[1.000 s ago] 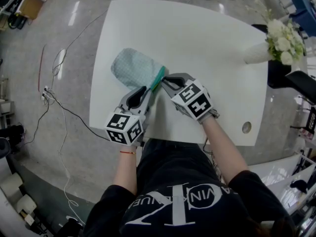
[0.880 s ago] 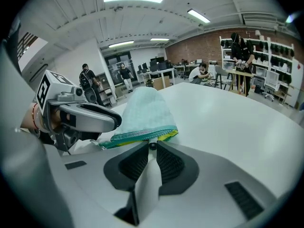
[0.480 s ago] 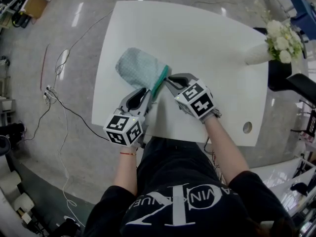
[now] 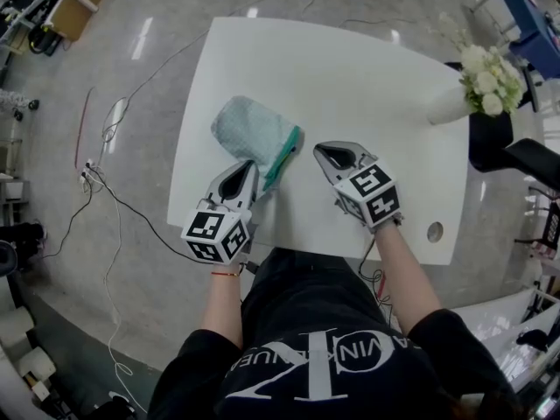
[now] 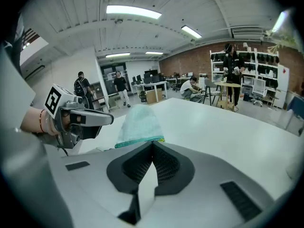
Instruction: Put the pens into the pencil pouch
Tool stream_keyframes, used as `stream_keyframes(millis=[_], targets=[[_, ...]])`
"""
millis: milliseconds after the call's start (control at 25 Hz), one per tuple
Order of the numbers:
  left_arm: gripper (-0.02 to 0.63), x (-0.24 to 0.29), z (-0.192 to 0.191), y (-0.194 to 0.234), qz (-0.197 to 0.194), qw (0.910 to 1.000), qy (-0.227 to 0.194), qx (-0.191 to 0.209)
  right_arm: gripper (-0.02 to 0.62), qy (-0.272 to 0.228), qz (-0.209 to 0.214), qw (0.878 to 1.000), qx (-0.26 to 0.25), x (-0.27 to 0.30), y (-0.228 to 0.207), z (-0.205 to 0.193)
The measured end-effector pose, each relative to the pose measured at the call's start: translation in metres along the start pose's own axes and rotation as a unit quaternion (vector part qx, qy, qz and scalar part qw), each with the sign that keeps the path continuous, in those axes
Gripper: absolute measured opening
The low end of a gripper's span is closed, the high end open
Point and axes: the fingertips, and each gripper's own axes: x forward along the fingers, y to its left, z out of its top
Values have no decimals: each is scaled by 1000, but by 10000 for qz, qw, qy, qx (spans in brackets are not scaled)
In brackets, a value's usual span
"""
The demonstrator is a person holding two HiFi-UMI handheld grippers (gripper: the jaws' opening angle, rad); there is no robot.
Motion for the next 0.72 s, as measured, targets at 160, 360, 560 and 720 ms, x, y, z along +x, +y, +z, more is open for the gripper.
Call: stream_keyframes(millis=[160, 360, 560, 720], targets=[[5, -7, 14, 5, 116, 9997, -220, 88, 9, -333, -126, 9993, 101, -15, -5, 12], [5, -18, 33, 9, 262, 9980, -497, 289, 9, -757, -197, 9968, 132, -34, -7, 29], [5, -29, 58, 10, 338, 9951, -797, 488, 9, -1082, -235, 9938, 11, -46, -6, 48], [3, -35, 73, 11, 427, 9923, -1013, 577, 9, -1365, -232, 9904, -57, -55, -4, 63]])
